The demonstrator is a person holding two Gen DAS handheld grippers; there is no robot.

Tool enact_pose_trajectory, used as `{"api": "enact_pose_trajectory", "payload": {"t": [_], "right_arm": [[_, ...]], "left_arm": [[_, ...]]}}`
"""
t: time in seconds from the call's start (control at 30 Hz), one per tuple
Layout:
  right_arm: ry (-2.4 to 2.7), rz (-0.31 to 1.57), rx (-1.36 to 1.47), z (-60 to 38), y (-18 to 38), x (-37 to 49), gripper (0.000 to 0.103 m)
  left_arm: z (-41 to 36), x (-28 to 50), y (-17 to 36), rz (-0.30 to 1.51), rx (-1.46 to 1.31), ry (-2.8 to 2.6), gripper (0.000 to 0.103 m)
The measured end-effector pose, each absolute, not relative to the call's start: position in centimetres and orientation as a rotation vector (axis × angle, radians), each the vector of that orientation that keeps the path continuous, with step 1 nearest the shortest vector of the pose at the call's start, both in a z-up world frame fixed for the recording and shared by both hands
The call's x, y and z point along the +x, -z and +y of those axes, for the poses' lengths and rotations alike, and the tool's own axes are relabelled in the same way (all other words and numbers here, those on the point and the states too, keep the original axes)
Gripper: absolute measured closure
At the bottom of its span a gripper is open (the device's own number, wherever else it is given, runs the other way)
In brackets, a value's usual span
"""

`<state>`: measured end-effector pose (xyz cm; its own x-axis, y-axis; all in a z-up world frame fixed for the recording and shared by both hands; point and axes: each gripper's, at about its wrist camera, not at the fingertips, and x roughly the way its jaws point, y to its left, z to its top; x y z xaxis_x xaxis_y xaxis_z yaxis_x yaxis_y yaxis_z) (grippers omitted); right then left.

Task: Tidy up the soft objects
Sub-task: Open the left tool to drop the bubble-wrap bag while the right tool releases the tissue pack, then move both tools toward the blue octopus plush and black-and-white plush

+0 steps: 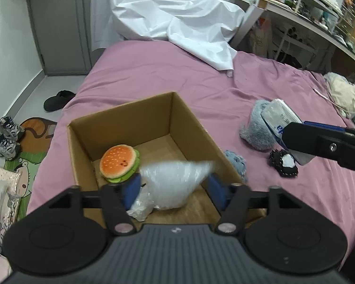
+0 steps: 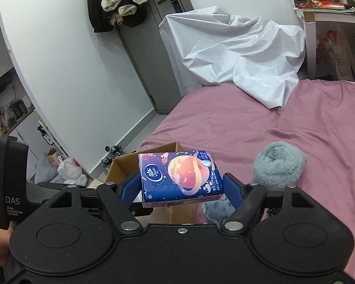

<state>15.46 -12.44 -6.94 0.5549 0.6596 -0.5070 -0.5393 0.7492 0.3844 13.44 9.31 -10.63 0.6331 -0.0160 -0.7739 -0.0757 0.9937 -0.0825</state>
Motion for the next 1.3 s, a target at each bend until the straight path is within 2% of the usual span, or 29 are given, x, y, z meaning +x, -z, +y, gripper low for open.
{"api": "enact_pose_trajectory", "payload": {"t": [0.4,0.57,0.7,0.97,1.07,1.2,1.3], "right_arm": [[-0.765,0.677,0.160,-9.4,6.4,16.2,0.030],[-0.810,0.681,0.167,-8.4,5.7,16.4,0.027],[-0.824,0.683,0.201,-9.0,5.1,16.4,0.023],[-0.773,0.679,0.201,-12.0,5.3,15.9,0.023],[-0.740,0.684,0.211,-13.7,5.7,15.9,0.019],[-0.698,0.685,0.219,-15.9,6.1,15.7,0.012],[-0.678,0.685,0.233,-17.2,6.3,15.6,0.009]], "left_arm": [[11.4,12.6,9.7,0.855,-0.179,-0.091,0.031],[11.8,11.7,9.4,0.843,-0.188,-0.112,0.026],[12.4,10.8,9.1,0.830,-0.217,-0.127,0.024],[12.5,9.9,8.9,0.809,-0.275,-0.163,0.019],[12.3,9.8,8.5,0.798,-0.298,-0.163,0.019],[11.3,9.6,7.7,0.765,-0.300,-0.159,0.011],[10.3,9.7,7.2,0.748,-0.295,-0.149,0.010]]}}
